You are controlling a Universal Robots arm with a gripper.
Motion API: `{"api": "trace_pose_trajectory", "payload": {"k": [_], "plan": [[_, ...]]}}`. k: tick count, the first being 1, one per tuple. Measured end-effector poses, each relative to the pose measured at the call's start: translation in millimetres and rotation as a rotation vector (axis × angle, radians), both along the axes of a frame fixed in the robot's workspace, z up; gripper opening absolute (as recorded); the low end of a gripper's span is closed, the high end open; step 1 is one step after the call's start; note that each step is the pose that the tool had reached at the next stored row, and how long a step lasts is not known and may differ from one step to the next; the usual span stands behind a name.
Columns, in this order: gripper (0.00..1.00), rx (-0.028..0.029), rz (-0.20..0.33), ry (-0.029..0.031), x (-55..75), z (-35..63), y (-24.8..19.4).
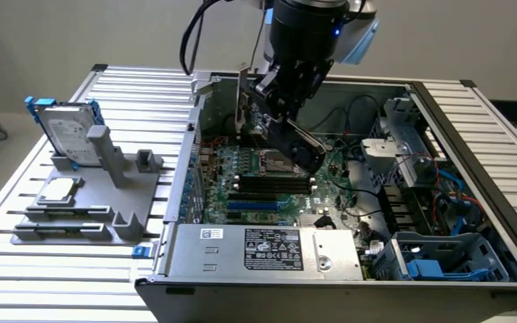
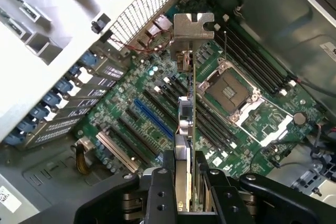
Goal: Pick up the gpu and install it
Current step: 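Insert the gpu into the slot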
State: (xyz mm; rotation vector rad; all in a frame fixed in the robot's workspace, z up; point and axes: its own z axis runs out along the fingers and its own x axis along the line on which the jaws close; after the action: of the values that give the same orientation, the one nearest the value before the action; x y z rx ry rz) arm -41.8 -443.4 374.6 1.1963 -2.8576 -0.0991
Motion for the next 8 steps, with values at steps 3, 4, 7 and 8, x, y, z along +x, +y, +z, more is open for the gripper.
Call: {"api": "trace_pose_trajectory", "payload": {"k": [3,4,7,8], "plan": [[0.26,0.0012,0.055,0.0,0.0,-0.2,0.0],[0.26,0.0015,0.073,-0.0001,0.0,-0.3,0.0],[0.26,0.0031,0.128,0.0,0.0,-0.6,0.0],[0.26,0.0037,0.146,-0.0001,0.0,-0.7,0.0]]}}
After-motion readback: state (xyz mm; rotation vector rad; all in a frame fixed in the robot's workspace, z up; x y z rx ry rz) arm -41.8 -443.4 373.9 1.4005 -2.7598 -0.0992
